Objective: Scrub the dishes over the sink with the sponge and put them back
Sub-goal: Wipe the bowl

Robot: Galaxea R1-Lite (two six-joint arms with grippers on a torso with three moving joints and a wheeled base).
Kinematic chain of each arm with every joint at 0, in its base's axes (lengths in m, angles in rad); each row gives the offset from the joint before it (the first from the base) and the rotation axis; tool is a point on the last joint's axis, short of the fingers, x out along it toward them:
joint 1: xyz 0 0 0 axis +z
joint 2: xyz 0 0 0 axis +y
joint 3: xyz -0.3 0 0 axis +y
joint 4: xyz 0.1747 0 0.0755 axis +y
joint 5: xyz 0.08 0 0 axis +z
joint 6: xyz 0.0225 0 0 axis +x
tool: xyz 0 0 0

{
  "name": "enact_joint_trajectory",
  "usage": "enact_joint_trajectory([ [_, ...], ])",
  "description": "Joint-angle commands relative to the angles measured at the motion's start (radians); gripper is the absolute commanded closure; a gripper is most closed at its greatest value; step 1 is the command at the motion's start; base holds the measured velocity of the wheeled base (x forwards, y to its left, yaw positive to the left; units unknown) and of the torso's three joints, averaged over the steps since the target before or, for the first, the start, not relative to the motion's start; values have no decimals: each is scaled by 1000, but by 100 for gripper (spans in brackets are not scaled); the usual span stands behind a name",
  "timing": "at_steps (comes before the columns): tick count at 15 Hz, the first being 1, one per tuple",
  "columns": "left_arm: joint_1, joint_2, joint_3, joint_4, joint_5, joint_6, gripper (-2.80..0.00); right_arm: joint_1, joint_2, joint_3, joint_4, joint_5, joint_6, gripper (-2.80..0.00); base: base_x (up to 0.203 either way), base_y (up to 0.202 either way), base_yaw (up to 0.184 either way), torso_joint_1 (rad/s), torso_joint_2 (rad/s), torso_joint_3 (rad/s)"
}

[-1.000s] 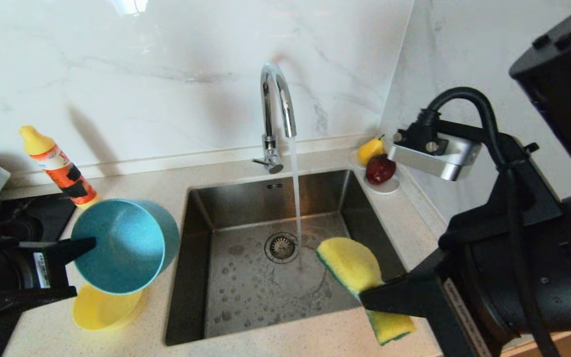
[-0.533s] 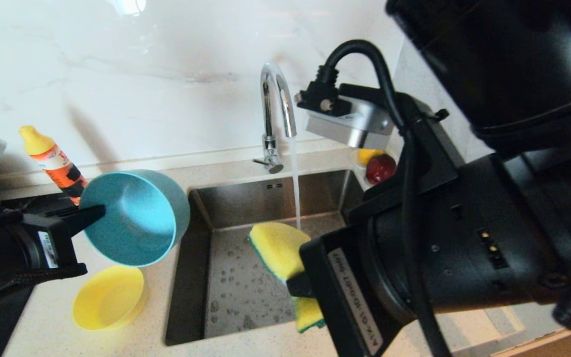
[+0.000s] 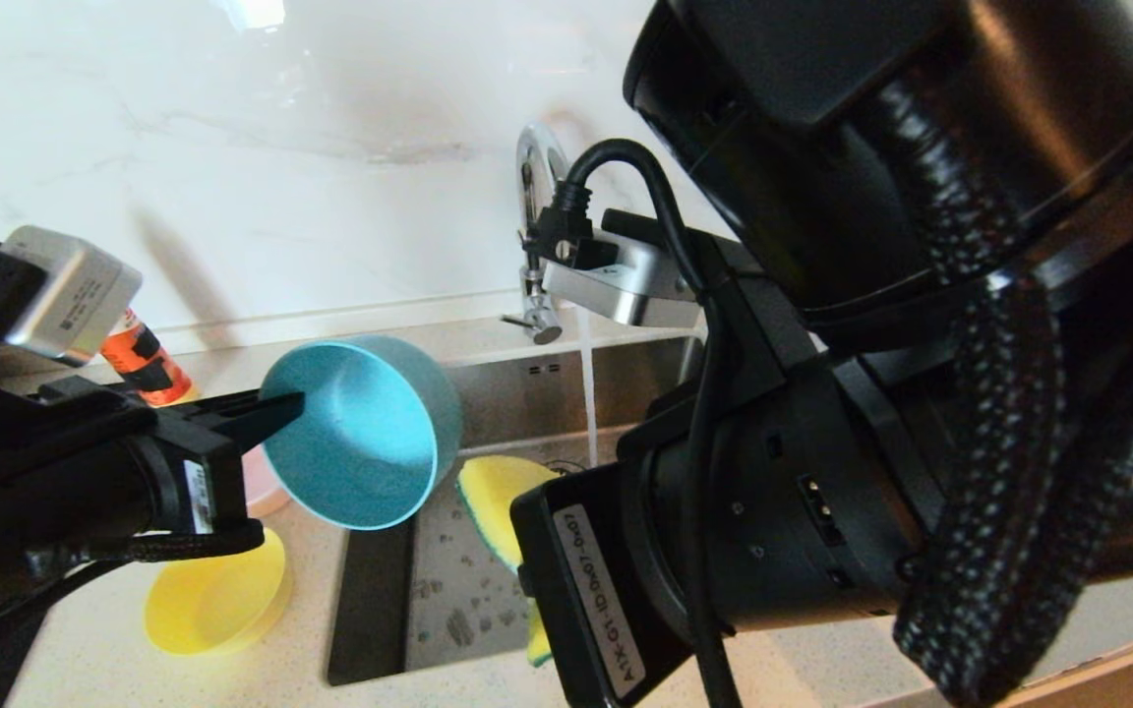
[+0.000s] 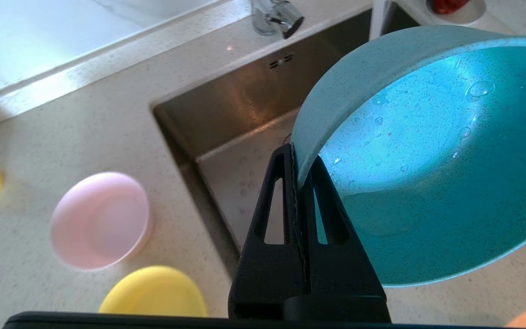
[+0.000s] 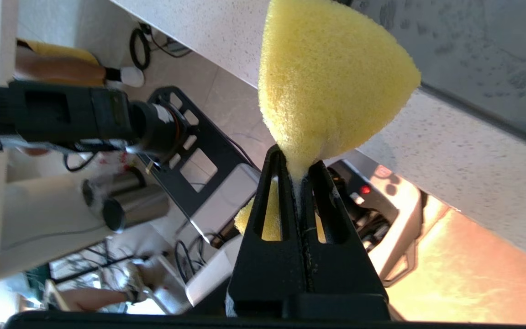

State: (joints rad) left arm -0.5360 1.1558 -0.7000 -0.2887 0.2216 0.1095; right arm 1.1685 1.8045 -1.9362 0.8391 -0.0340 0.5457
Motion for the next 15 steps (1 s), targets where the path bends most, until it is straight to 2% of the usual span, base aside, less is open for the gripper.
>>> enact_joint_trajectory([
  [1,-72,69,-3,-43,89,8,0,0,18,3,3,0,7,0,0,0,0,0,0,0],
  [7,-184,149,0,-140,227,21,0,-16,30,3,0,12,34,0,0,0,0,0,0,0],
  [12,-218,188,5,-203,234,27,0,-70,34,3,-1,23,35,0,0,0,0,0,0,0],
  [15,-237,235,11,-279,236,29,0,-122,48,3,-88,68,35,0,0,0,0,0,0,0],
])
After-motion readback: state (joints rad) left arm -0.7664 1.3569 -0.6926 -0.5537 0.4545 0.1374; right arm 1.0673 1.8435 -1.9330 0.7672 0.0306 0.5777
